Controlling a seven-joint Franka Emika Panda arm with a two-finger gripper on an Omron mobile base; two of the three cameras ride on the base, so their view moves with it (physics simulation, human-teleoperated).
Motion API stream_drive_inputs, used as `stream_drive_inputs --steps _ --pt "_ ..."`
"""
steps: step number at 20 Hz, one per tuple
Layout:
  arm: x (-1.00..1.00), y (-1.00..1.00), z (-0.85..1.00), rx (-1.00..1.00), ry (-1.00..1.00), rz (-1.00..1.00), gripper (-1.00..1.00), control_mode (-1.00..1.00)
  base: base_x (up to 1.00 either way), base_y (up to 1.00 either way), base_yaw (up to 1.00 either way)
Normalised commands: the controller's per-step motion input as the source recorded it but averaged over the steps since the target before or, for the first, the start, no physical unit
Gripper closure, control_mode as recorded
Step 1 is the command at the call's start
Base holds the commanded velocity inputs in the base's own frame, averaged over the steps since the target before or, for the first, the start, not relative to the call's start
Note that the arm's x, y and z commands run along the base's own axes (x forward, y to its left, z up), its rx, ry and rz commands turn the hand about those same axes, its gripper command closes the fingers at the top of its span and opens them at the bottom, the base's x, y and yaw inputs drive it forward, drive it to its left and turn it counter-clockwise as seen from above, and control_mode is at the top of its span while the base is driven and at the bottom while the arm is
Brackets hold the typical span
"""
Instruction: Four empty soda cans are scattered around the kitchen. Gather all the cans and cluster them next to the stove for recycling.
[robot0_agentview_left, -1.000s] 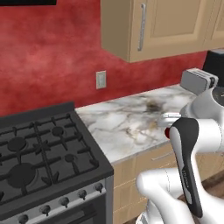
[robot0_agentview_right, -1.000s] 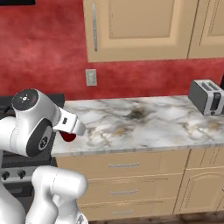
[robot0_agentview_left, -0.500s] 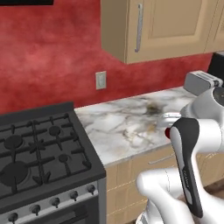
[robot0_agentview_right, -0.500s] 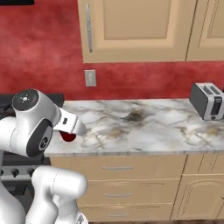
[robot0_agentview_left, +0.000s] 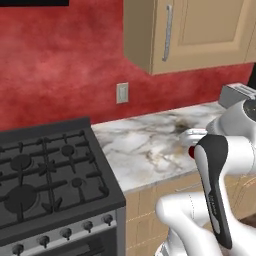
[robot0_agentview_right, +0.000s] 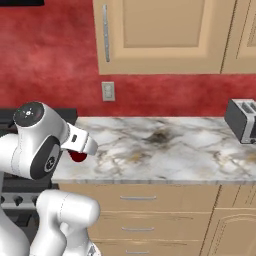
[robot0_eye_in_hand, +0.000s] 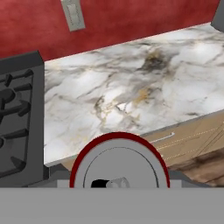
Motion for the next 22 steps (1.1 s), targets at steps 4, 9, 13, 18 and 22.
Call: stream_drive_inputs --steps 4,9,13,18,22 --pt "0.0 0.0 0.0 0.0 0.0 0.0 1.0 1.0 0.42 -0.14 0.13" --pt "0.0 0.0 0.0 0.0 0.0 0.0 1.0 1.0 0.34 -0.11 0.13" --pt "0.0 0.0 0.0 0.0 0.0 0.0 1.0 1.0 0.29 -0.1 0.14" --pt "0.0 0.0 0.0 0.0 0.0 0.0 1.0 1.0 0.34 -0.08 0.15" --pt "0.0 0.0 0.0 0.0 0.0 0.0 1.0 1.0 0.31 -0.06 0.14"
